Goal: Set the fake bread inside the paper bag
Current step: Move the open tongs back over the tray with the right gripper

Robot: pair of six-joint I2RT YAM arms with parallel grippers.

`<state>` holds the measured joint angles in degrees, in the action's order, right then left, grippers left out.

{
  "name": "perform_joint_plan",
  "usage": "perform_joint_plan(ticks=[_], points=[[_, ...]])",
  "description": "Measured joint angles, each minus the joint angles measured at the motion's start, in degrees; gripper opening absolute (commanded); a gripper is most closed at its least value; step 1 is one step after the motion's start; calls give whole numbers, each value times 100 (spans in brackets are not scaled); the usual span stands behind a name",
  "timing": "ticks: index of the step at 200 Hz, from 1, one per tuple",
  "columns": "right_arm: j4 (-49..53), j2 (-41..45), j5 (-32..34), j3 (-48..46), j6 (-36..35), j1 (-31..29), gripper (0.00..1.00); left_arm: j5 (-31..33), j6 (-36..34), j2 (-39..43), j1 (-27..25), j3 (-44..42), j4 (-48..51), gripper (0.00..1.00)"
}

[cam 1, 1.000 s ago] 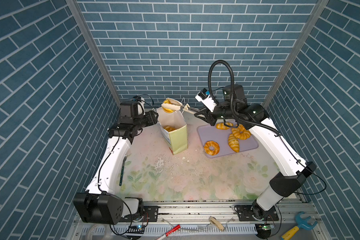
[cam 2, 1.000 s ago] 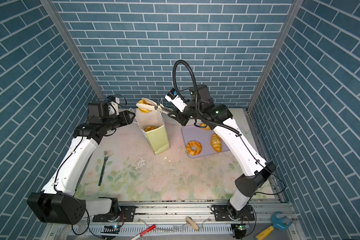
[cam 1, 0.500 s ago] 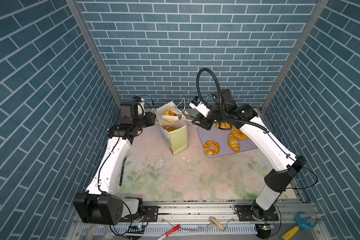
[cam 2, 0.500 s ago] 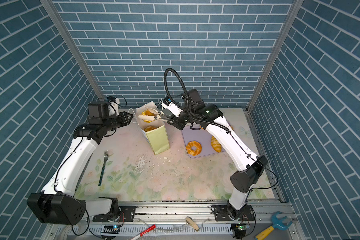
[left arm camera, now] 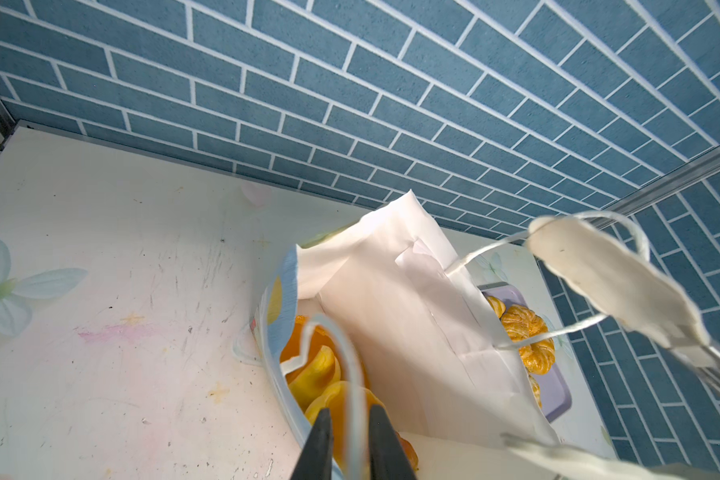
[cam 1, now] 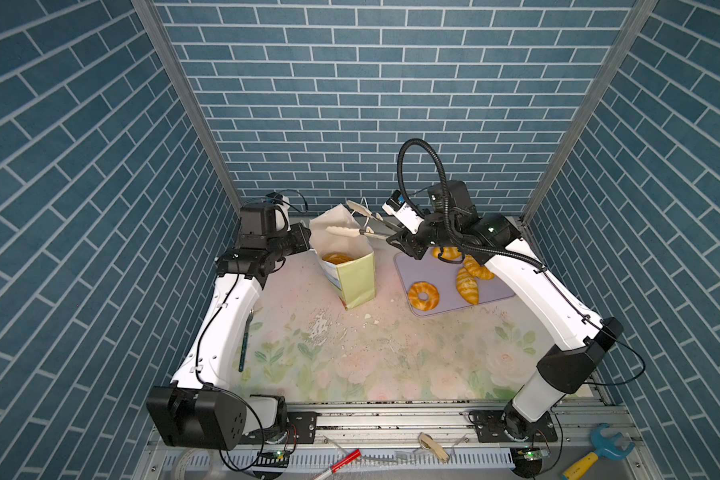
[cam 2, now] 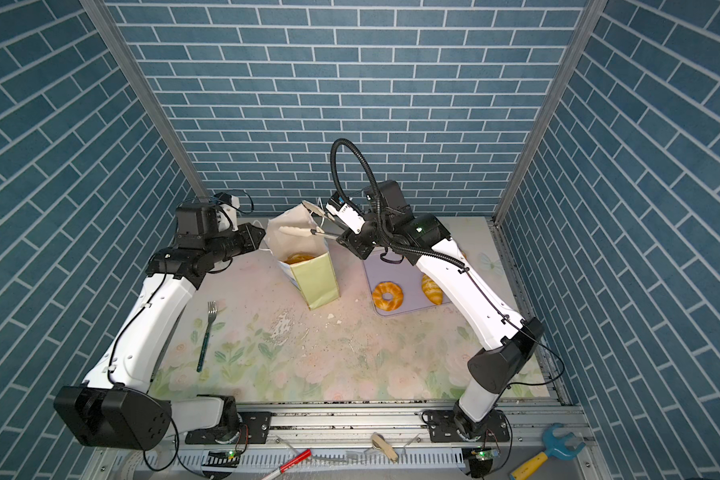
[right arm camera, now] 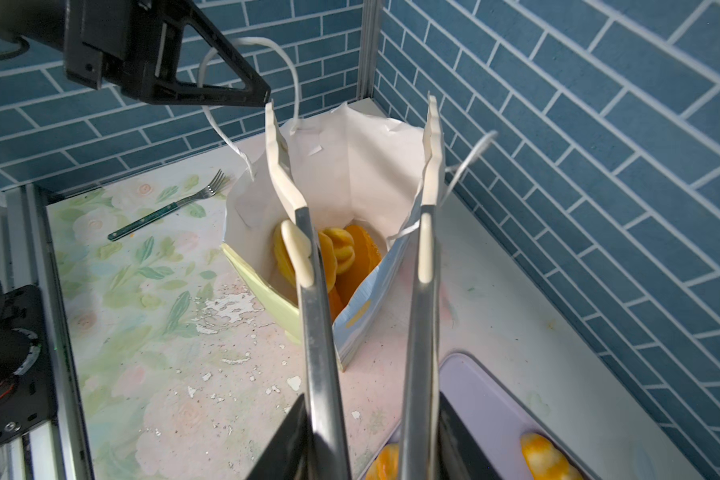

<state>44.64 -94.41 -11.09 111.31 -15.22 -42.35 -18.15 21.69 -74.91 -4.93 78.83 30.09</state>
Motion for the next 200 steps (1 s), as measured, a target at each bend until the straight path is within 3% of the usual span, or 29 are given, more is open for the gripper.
perform_joint_plan(ticks=[38,100,141,200], points=[[-297,564,601,-256,127,249,43,-39,-2,0,0,0,-2,18],[-229,1196,1432,-1248,903,1593,43,-118,-4,-33,0,0,0,18],[299,1202,1502,-2037,1274,2063,43,-129,-4,-144,0,2,0,18],[984,1174,1451,-2218,1655,2479,44,-170,-4,-247,0,61,4,18]])
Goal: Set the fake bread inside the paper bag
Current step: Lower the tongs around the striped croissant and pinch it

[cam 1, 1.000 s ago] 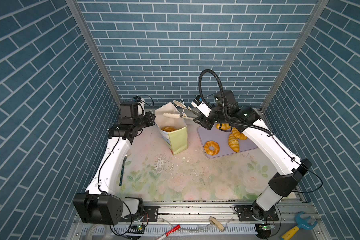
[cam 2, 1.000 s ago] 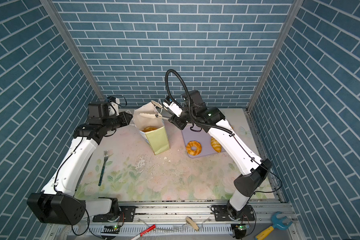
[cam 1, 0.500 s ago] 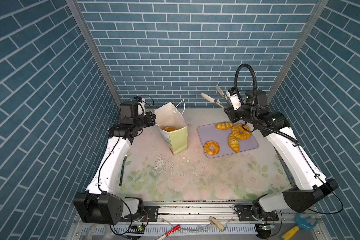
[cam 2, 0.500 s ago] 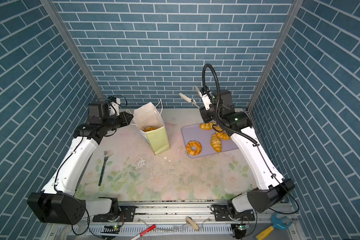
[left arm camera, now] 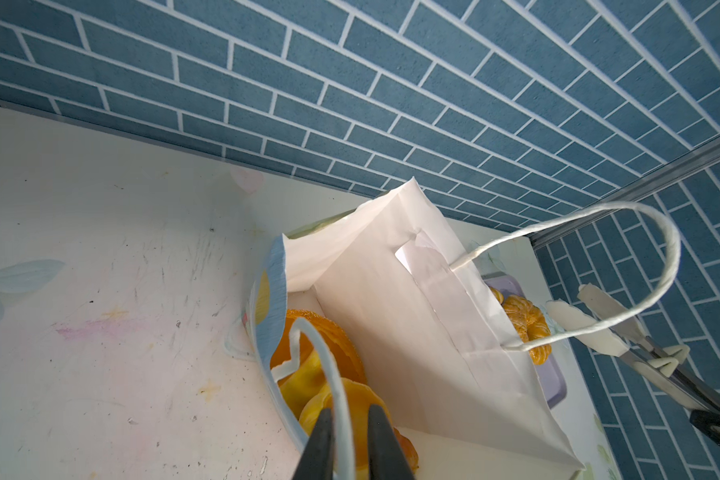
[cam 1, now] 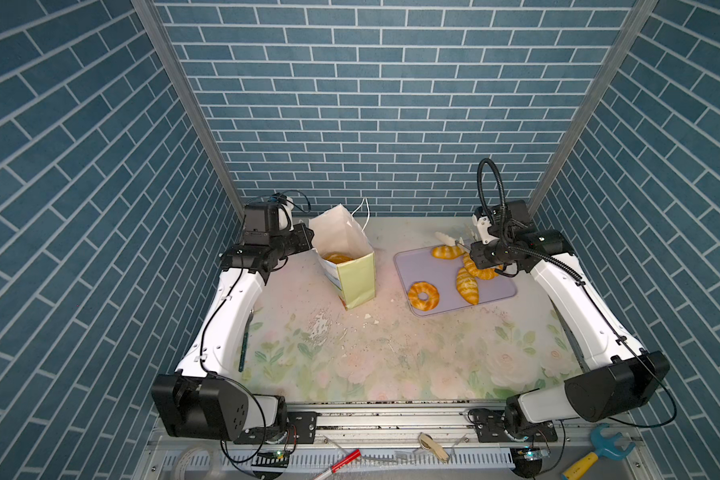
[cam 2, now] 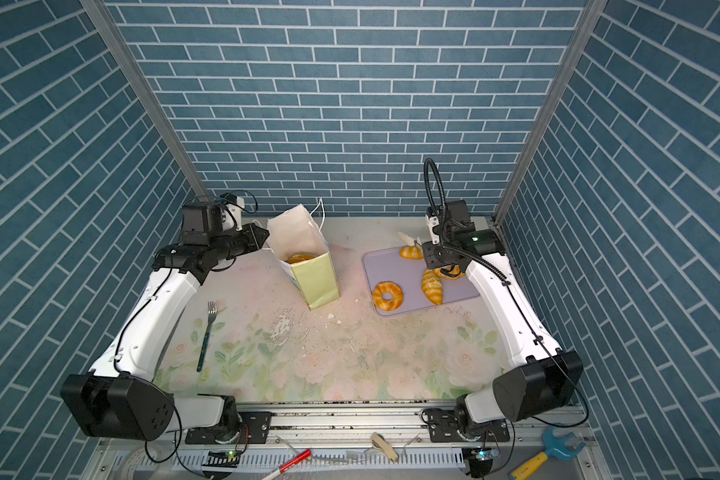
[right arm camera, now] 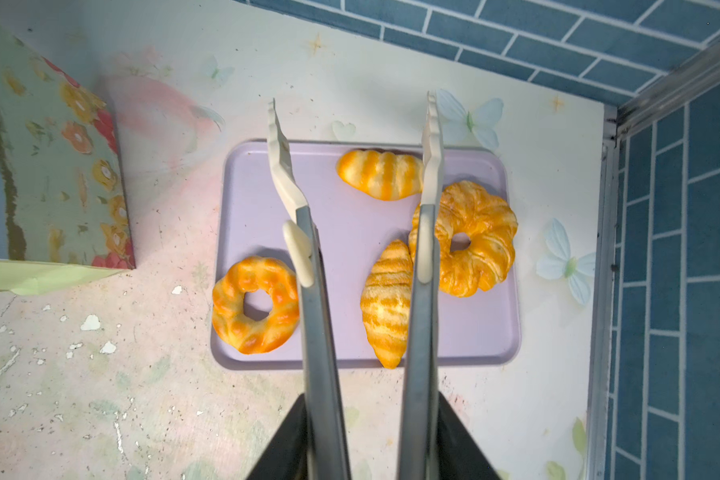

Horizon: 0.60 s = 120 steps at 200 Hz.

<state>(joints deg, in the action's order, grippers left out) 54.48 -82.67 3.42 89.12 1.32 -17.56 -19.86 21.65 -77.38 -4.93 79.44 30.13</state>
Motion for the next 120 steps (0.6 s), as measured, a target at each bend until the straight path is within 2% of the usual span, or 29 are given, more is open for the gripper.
perform_joint_plan(ticks=[120], points=[[713,-273,-160,-599,444,328,45,-85,0,-63,-13,7,-4,18]])
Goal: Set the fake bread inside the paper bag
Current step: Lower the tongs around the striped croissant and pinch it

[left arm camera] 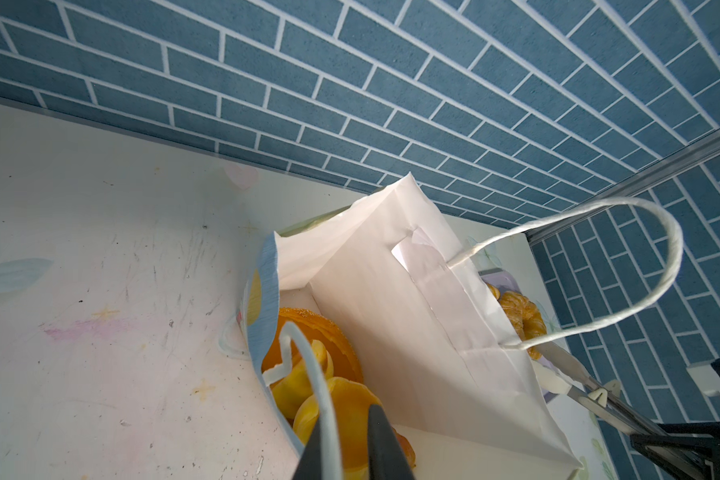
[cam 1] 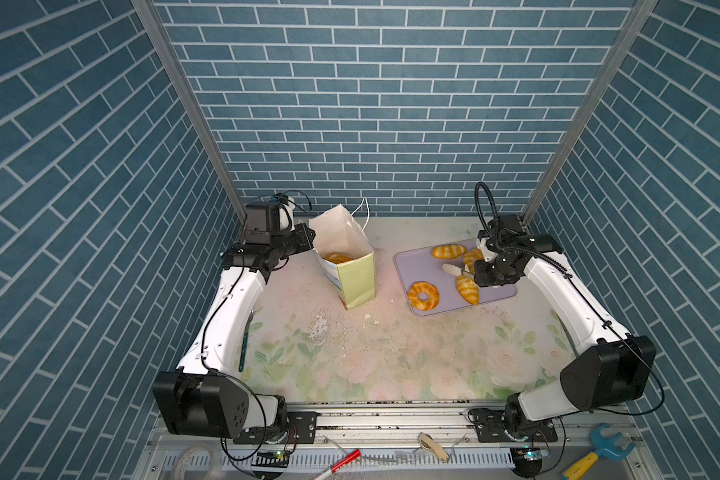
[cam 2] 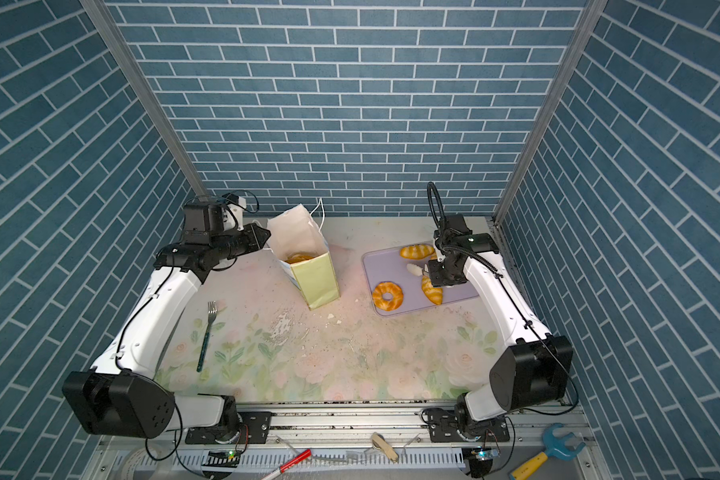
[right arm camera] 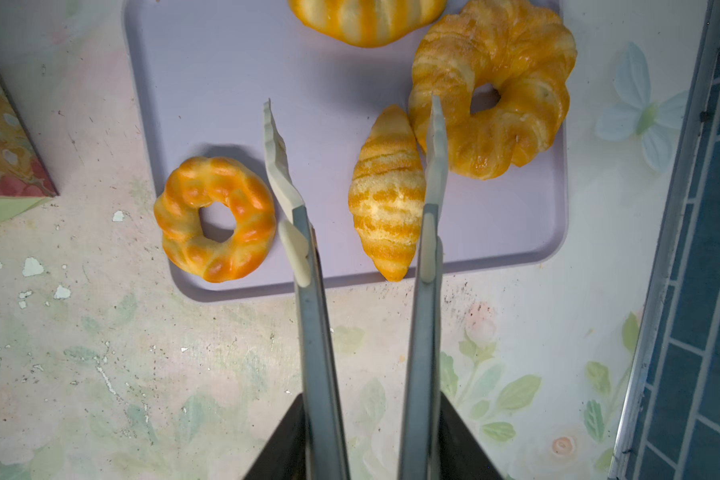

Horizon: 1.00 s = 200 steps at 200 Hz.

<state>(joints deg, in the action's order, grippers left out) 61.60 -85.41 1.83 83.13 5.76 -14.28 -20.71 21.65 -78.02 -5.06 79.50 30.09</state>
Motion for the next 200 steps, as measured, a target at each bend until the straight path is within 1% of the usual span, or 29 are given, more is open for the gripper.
perform_joint_plan(ticks=[108,148,200], points=[[328,-310,44,-267,94,251,42,7,2,2,-24,-2,-2,18],[284,-483,-11,-337,133,313,35,13,9,17,-28,-4,-2,18],[243,-483,-120,-337,144,317,28,48,28,125,-42,-37,-33,18]])
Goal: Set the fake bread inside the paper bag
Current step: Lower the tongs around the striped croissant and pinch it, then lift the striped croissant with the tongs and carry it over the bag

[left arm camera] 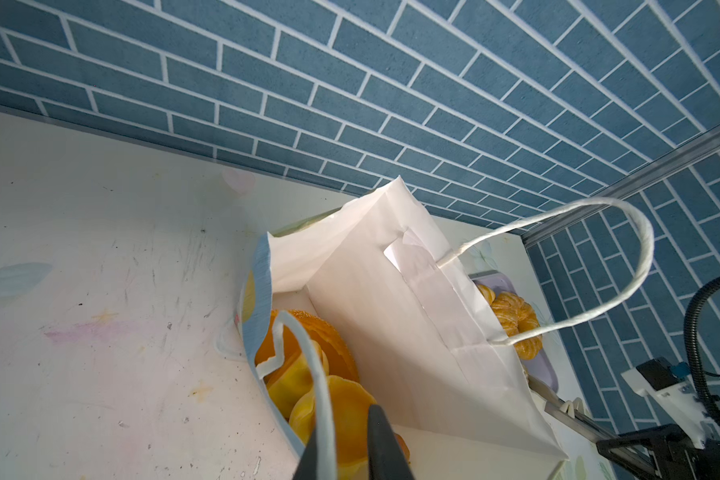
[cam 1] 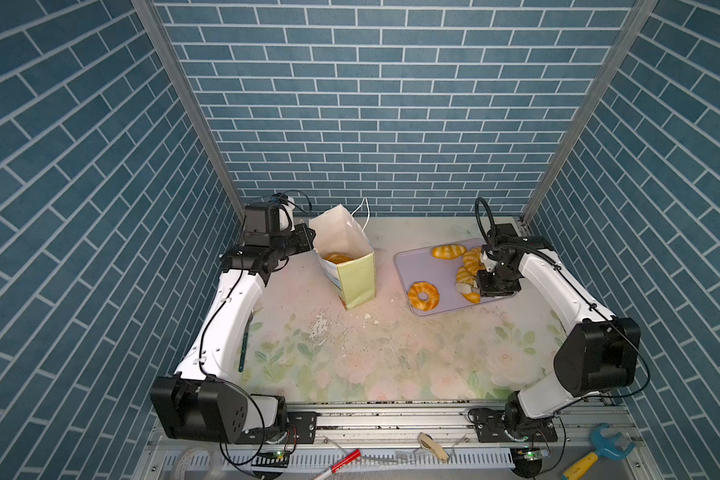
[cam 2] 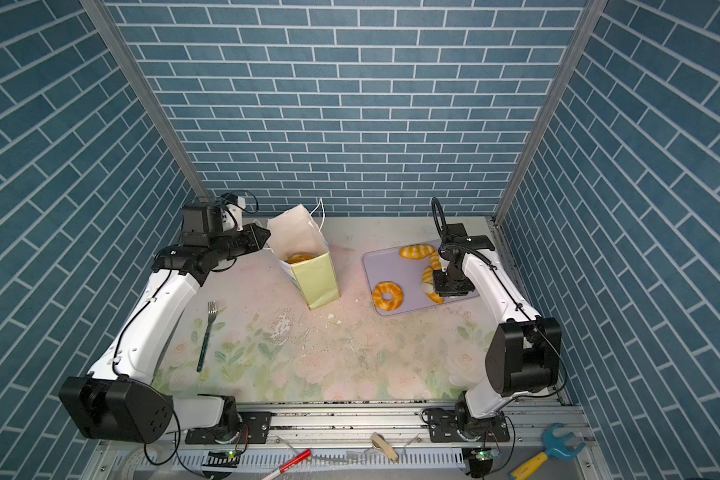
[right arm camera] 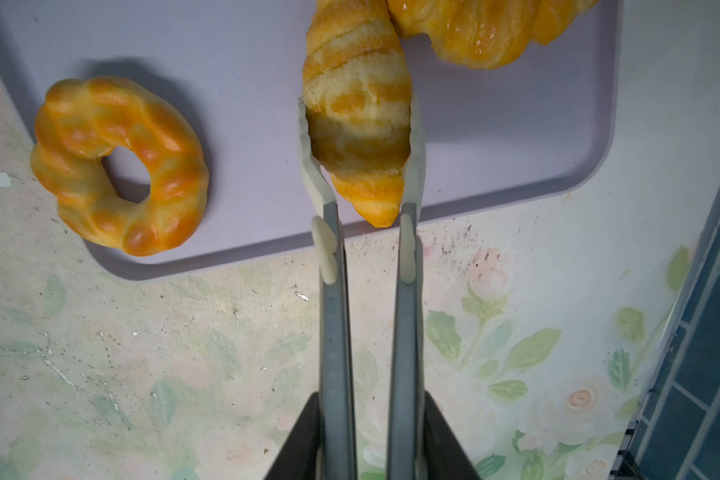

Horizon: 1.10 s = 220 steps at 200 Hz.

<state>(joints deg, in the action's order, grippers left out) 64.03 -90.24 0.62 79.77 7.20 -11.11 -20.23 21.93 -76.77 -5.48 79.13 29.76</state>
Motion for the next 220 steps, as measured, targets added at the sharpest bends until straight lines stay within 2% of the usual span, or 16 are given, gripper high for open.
perform_joint_plan(ticks=[64,131,184,220], points=[[-70,94,-549,0,-2,-31,25,4,20,0,-9,-2,-17,18],[-157,774,-933,400,-17,-203,24,2,20,0,-9,-2,-17,17],[-654,1425,-1054,629,-92,-343,24,0,17,0,-9,-31,-48,17],[-1078,1532,-1102,918,-247,-520,24,-2,20,0,-9,-31,-55,17]])
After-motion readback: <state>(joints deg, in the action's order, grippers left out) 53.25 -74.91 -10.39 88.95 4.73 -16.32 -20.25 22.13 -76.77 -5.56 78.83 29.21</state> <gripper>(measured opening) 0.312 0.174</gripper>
